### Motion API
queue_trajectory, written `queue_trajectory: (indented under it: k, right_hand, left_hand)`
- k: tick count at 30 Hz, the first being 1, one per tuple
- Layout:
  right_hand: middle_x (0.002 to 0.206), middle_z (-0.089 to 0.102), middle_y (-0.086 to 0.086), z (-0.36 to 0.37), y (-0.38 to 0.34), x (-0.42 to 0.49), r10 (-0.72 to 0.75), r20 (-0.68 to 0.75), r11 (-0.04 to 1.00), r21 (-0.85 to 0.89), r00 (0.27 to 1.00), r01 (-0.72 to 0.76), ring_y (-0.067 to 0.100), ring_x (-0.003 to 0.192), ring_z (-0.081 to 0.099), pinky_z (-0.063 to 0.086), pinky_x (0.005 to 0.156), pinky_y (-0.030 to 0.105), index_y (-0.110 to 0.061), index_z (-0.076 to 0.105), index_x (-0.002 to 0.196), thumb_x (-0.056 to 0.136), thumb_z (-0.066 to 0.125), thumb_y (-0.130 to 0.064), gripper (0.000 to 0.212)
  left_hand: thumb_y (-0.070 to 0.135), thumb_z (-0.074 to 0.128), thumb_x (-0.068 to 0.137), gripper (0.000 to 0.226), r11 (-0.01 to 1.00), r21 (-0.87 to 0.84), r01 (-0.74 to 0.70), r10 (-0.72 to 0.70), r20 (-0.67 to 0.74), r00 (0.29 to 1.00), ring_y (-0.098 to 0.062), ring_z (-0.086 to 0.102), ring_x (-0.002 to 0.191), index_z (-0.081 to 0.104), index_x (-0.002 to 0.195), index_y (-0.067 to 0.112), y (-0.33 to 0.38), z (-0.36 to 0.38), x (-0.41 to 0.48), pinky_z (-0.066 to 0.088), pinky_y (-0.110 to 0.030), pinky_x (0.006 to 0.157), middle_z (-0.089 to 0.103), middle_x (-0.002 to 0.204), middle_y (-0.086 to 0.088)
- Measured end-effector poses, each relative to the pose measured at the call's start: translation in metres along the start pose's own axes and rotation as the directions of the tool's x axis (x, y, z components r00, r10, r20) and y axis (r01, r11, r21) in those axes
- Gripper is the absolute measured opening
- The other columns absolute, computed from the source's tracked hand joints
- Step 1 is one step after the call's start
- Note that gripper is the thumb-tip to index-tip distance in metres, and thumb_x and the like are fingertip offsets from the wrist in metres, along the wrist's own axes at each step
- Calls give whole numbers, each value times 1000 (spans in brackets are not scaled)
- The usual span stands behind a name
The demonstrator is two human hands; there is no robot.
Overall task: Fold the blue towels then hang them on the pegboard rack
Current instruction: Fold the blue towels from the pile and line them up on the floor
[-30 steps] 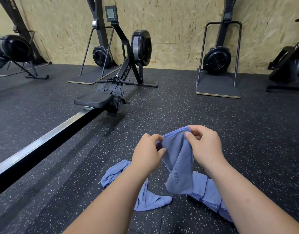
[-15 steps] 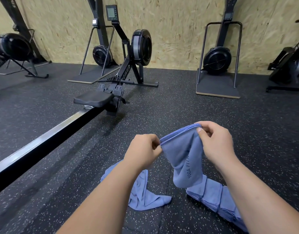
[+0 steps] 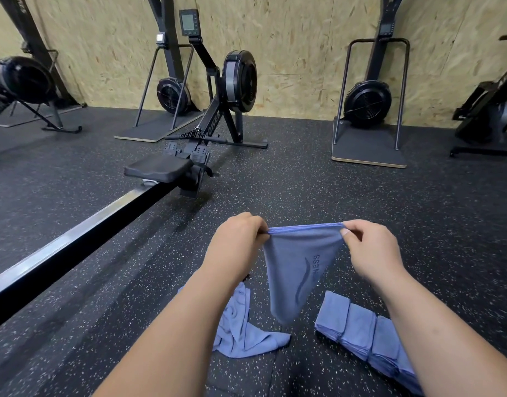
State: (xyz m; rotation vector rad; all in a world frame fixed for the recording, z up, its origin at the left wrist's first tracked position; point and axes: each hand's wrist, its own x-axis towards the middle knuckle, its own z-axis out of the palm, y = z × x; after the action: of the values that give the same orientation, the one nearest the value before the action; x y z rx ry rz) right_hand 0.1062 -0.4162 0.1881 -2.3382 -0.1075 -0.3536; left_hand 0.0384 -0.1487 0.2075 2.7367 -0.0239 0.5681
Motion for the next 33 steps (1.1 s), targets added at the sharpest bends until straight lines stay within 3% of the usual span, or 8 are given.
queue_trajectory:
  k: [5, 11, 14, 16, 19, 24, 29, 33]
  right_hand:
    - [103, 79, -7, 1, -1, 0, 7, 45, 998, 69, 999, -11, 20, 97, 68, 46, 79, 31, -27, 81, 111, 102, 67, -24, 18]
    - [96, 78, -17, -1, 1, 1, 14, 101, 978, 206, 995, -35, 8, 93, 72, 55, 82, 34, -29, 83, 108, 99, 72, -23, 15]
    - [94, 79, -18, -6, 1, 2, -18, 128, 974, 227, 992, -12, 6, 92, 73, 56, 83, 33, -29, 82, 107, 98, 74, -24, 13]
    - [92, 80, -17, -8, 0, 2, -30, 142, 966, 259, 989, -8, 8, 91, 74, 58, 83, 34, -29, 83, 103, 96, 76, -23, 12]
    - [87, 80, -15, -12, -2, 1, -38, 177, 948, 316, 984, -20, 13, 88, 76, 58, 85, 36, -27, 84, 95, 90, 81, -16, 12]
    - [82, 80, -11, -14, -3, -1, -61, 279, 958, 286, 958, -22, 21, 87, 76, 60, 88, 45, -28, 84, 85, 85, 84, -15, 13]
    - [85, 80, -5, -5, -15, -6, -146, 293, 933, 360, 945, 33, 30, 88, 75, 60, 89, 50, -23, 80, 88, 86, 82, -11, 12]
    - [85, 79, -3, 1, -30, -15, -255, 313, 898, 428, 915, 103, 23, 82, 73, 59, 84, 46, -27, 78, 88, 87, 78, -7, 19]
  left_hand:
    - [32, 73, 97, 7, 998, 16, 68, -68, 45, 997, -19, 64, 98, 76, 100, 27, -5, 0, -3, 49, -34, 82, 71, 100, 6]
    - [24, 87, 84, 10, 947, -274, 167, -168, 17, 986, 5, 66, 73, 79, 81, 30, -13, -8, -4, 51, -19, 72, 73, 75, 19]
    - [20, 87, 84, 14, 907, -387, 165, -184, -11, 983, 2, 65, 70, 78, 85, 31, -16, -9, -5, 47, -17, 67, 72, 73, 20]
    - [17, 86, 86, 23, 892, -426, 149, -177, -26, 984, 0, 68, 75, 78, 100, 33, -19, -10, -4, 52, -17, 74, 74, 80, 18]
    - [17, 81, 91, 24, 933, -341, 116, -138, -41, 990, 0, 68, 84, 80, 111, 30, -20, -9, -3, 53, -19, 87, 76, 94, 17]
    - [17, 70, 95, 17, 979, -142, 149, -147, 22, 989, -10, 68, 86, 75, 101, 33, -21, -5, -6, 57, -34, 82, 74, 91, 15]
    - [13, 60, 89, 26, 977, 183, 108, -123, 73, 990, -25, 58, 109, 64, 106, 32, -8, -9, -7, 49, -41, 90, 70, 108, 6]
    - [23, 70, 87, 35, 967, -253, -31, 75, 166, 983, -9, 58, 120, 62, 121, 31, 9, -7, -11, 45, -29, 104, 67, 122, 15]
